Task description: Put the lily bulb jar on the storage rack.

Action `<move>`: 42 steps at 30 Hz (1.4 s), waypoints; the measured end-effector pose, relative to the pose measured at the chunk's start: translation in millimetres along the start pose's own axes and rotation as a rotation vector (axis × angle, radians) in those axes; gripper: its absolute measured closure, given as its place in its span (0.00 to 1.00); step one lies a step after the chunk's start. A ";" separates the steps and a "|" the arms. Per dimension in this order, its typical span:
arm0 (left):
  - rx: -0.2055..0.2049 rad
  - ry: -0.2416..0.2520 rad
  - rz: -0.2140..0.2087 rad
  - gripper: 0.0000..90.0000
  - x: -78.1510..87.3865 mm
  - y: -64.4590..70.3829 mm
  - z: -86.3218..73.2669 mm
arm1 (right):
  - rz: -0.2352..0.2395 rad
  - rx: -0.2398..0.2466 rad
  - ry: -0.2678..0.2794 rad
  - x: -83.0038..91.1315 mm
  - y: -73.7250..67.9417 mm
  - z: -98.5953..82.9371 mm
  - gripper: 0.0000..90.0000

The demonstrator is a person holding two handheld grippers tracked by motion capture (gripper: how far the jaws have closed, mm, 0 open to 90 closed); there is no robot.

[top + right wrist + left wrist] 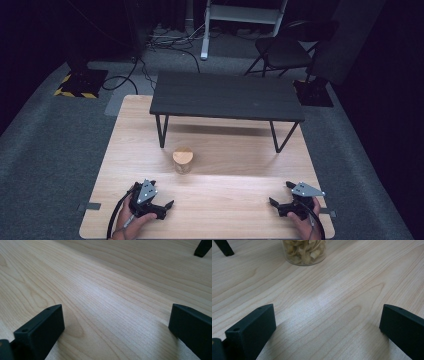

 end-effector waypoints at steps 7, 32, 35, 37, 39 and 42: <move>0.000 0.000 0.000 0.01 0.0 0.0 0.0 | -0.006 -0.005 -0.002 0.0 -1.5 0.4 0.00; -0.072 0.006 -0.019 0.01 -17.1 1.2 78.8 | -0.008 -0.007 -0.003 0.5 -2.3 0.5 0.00; -0.040 -0.013 -0.017 0.01 -25.3 -2.6 92.8 | -0.008 -0.007 -0.002 0.5 -2.3 0.5 0.00; -0.016 -0.011 -0.013 0.01 -29.6 -3.9 99.7 | -0.008 -0.007 -0.002 0.5 -2.3 0.4 0.00; -0.021 -0.012 -0.025 0.01 -34.1 -6.4 106.1 | -0.007 -0.007 -0.002 0.5 -2.3 0.4 0.00; -0.059 -0.017 -0.039 0.01 -40.3 -7.4 116.2 | -0.007 -0.007 -0.002 0.5 -2.2 0.4 0.00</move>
Point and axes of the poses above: each handheld gripper's, and its own axes: x roughly backward along the jaws, z roughly out of its top, y roughly to its right, the point moved 1 cm from there along -x, roughly forward along the jaws, and after that the axes turned 15 degrees about x, right-handed, at the moved point
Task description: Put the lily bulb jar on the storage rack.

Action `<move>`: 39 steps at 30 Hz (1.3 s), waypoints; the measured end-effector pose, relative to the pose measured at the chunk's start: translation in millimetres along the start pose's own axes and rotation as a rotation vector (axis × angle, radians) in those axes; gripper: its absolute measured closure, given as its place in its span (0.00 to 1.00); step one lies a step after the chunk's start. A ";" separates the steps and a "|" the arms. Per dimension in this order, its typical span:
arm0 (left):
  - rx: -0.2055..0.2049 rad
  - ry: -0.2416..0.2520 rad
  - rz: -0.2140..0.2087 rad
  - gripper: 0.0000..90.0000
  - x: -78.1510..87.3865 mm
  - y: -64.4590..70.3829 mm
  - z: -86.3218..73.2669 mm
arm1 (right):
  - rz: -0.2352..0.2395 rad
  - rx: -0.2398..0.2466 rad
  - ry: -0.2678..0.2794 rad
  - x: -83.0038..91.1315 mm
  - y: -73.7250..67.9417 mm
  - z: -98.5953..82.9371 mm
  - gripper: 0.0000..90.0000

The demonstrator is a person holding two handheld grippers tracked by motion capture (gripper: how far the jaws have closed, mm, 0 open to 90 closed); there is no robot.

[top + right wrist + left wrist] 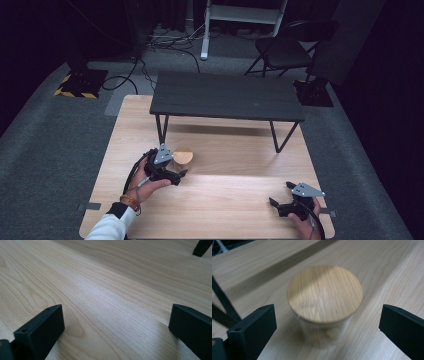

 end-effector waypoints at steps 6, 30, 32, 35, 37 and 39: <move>-0.032 -0.016 -0.042 0.02 -15.5 -3.5 10.7 | 0.000 0.000 0.000 0.0 0.0 0.0 0.00; -0.108 -0.009 -0.048 0.27 -39.2 -3.7 18.8 | 0.002 0.001 0.001 0.0 0.3 -0.1 0.00; -0.094 0.009 -0.072 0.27 -30.4 0.4 27.5 | 0.002 0.002 0.001 0.0 0.4 -0.1 0.00; -0.106 0.014 -0.078 0.27 -23.5 5.7 38.8 | 0.004 0.003 0.001 0.0 0.6 -0.1 0.00; -0.122 0.013 -0.095 0.27 -12.7 13.5 61.3 | 0.006 0.004 0.002 0.0 0.8 -0.2 0.00; -0.137 0.020 -0.106 0.27 -5.9 19.5 77.1 | 0.006 0.004 0.002 0.0 0.8 -0.2 0.00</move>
Point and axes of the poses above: each handheld gripper's, and its own axes: x roughly backward along the jaws, z roughly out of its top, y roughly to its right, the point moved 1 cm from there along -x, roughly forward along the jaws, and after that the axes turned 15 degrees about x, right-handed, at the moved point
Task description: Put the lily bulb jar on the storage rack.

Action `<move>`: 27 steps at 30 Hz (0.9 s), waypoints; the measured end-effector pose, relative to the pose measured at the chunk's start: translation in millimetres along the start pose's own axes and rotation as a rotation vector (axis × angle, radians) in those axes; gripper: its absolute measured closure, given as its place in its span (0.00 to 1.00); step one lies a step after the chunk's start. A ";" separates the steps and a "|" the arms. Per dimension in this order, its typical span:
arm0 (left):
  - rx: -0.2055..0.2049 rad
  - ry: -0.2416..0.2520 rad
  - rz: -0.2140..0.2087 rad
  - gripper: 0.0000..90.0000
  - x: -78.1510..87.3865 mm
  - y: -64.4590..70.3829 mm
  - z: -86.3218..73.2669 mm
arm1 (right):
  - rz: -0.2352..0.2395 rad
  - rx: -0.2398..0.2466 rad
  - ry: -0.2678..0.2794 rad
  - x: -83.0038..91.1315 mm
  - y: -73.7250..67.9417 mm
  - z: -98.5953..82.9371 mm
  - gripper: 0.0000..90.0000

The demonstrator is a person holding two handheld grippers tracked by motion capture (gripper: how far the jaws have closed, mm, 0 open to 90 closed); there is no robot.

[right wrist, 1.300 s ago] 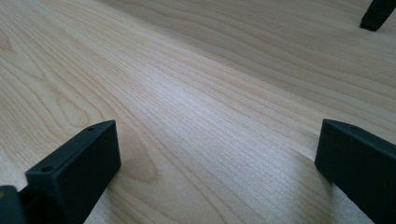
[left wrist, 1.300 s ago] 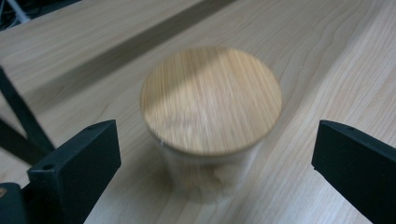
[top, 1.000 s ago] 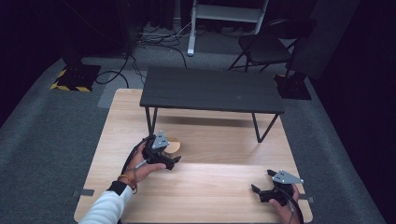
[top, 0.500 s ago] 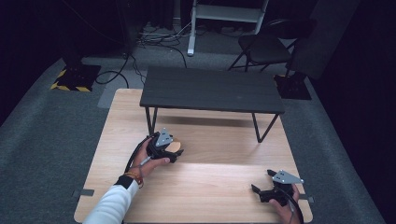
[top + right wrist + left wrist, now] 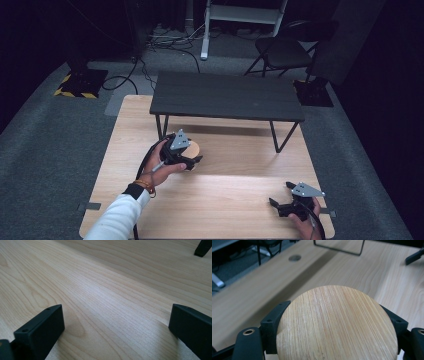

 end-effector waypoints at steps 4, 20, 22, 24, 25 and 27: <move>-0.007 0.029 -0.025 0.27 6.9 3.9 23.2 | 0.000 0.001 0.000 0.0 0.0 0.0 0.00; -0.062 0.033 -0.131 0.27 -2.7 18.5 136.9 | 0.001 0.002 0.000 0.4 -0.2 -0.2 0.00; -0.073 0.049 -0.137 0.27 -5.8 19.2 152.0 | 0.001 0.003 0.000 0.4 -0.2 -0.2 0.00; -0.073 0.059 -0.131 0.27 -10.5 19.6 159.8 | 0.002 0.003 0.001 0.4 -0.1 -0.3 0.00; -0.075 0.061 -0.132 0.27 -13.4 18.7 163.3 | 0.002 0.004 0.001 0.4 -0.1 -0.4 0.00; -0.084 0.068 -0.116 0.27 -20.6 19.8 168.2 | 0.003 0.005 0.001 0.4 0.0 -0.4 0.00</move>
Point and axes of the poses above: each handheld gripper's, and its own axes: x roughly backward along the jaws, z roughly out of its top, y roughly to its right, the point moved 1 cm from there along -x, roughly forward along the jaws, and after that the axes turned 15 degrees about x, right-handed, at the moved point
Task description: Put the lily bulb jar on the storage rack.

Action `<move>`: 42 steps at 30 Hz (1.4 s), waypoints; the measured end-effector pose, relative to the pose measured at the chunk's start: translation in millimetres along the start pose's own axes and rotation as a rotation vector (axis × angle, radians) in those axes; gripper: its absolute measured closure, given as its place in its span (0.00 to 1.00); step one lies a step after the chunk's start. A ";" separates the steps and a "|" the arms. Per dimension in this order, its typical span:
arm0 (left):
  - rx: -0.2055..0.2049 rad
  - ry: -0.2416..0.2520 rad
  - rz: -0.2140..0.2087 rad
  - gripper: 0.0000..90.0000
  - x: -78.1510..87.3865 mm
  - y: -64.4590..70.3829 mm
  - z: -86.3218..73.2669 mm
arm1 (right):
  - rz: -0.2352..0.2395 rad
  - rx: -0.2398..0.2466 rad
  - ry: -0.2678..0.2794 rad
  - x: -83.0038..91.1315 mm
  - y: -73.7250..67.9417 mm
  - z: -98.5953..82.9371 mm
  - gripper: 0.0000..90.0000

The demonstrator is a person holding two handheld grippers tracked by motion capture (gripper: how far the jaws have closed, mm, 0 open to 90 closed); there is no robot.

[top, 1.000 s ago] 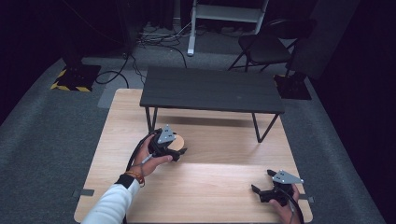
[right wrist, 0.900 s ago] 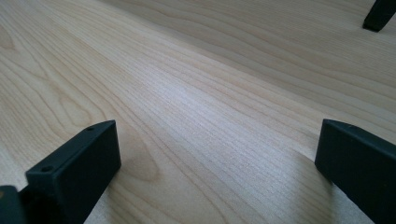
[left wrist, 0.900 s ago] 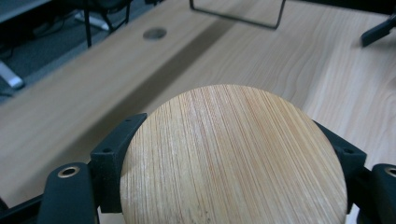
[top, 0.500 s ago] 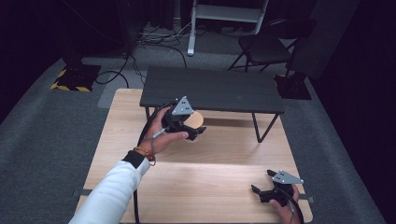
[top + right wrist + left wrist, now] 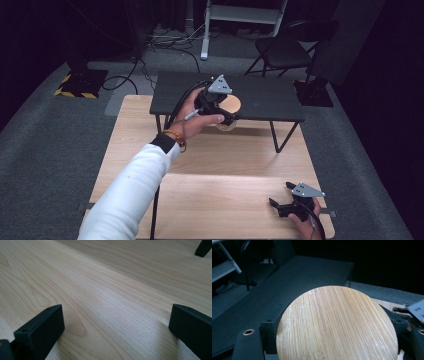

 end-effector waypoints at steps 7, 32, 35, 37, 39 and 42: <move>-0.005 -0.013 0.024 0.27 -30.4 -8.7 13.7 | 0.005 0.001 0.000 0.1 0.5 0.0 0.00; 0.123 0.037 0.032 0.08 -74.9 -41.9 16.1 | 0.021 0.013 0.006 0.2 2.2 -0.8 0.00; 0.132 0.049 0.039 0.04 -70.7 -41.5 12.4 | 0.021 0.013 0.006 0.2 2.2 -0.8 0.00; 0.145 0.068 0.034 0.01 -64.2 -41.2 10.0 | 0.021 0.013 0.006 0.2 2.3 -0.8 0.00; 0.147 0.070 0.027 0.01 -60.6 -41.5 9.6 | 0.021 0.013 0.005 0.3 2.3 -0.7 0.00; 0.130 0.081 0.040 0.01 -46.9 -37.5 6.0 | 0.021 0.013 0.005 0.2 2.3 -0.7 0.00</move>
Point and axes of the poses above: each handheld gripper's, and its own axes: x roughly backward along the jaws, z roughly out of its top, y roughly to its right, the point moved 1 cm from there along -x, roughly forward along the jaws, and after that the axes turned 15 degrees about x, right-handed, at the moved point
